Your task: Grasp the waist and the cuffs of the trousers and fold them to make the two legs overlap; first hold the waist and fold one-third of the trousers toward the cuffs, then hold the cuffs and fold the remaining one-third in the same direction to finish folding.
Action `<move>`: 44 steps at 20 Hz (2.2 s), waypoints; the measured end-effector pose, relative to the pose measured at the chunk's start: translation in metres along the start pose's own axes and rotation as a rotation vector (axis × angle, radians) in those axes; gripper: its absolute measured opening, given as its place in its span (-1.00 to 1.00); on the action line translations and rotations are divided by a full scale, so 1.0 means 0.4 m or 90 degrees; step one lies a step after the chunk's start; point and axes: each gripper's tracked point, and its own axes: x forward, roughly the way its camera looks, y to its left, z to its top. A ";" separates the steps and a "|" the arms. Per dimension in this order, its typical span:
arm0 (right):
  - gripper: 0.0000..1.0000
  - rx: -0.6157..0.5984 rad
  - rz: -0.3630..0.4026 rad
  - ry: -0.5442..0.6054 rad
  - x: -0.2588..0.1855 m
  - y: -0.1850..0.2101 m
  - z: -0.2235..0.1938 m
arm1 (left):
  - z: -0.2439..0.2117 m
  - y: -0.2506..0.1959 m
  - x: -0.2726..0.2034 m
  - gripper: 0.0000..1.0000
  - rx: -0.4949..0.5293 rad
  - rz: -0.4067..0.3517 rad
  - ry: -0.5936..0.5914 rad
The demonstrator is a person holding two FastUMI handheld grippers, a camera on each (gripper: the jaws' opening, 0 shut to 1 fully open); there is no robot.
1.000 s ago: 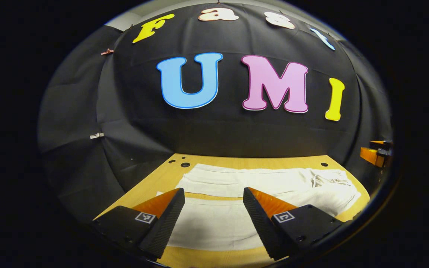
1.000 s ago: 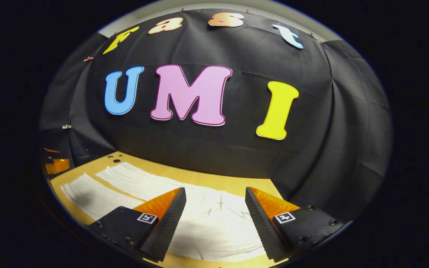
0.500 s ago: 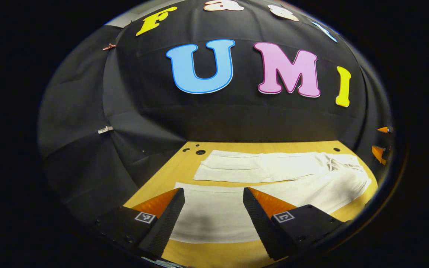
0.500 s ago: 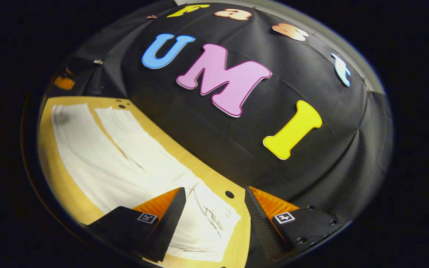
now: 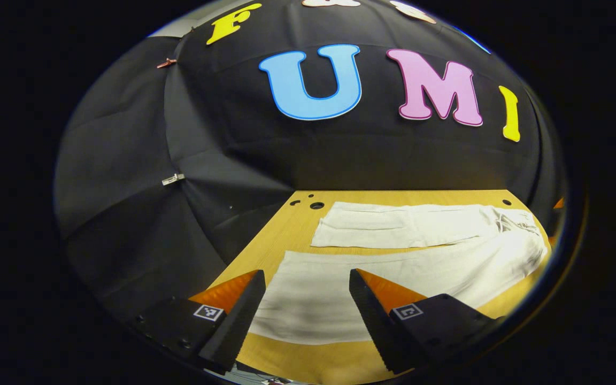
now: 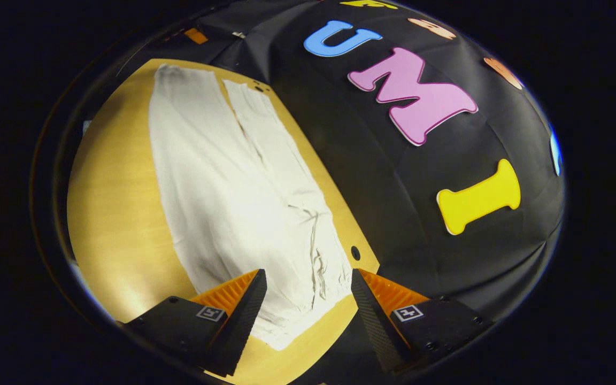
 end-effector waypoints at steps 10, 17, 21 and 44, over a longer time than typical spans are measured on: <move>0.94 -0.168 0.096 0.128 0.030 0.134 -0.256 | -0.097 0.024 -0.018 0.98 -0.001 0.042 0.052; 0.87 -0.268 0.042 0.127 0.116 0.097 -0.239 | -0.116 0.067 -0.035 0.98 -0.004 0.063 0.070; 0.80 -0.253 0.040 0.141 0.155 0.089 -0.240 | -0.139 0.108 -0.033 0.97 0.022 0.086 0.082; -0.89 -0.183 0.211 0.221 0.164 0.148 -0.278 | -0.442 0.286 0.124 0.92 0.788 -0.133 0.195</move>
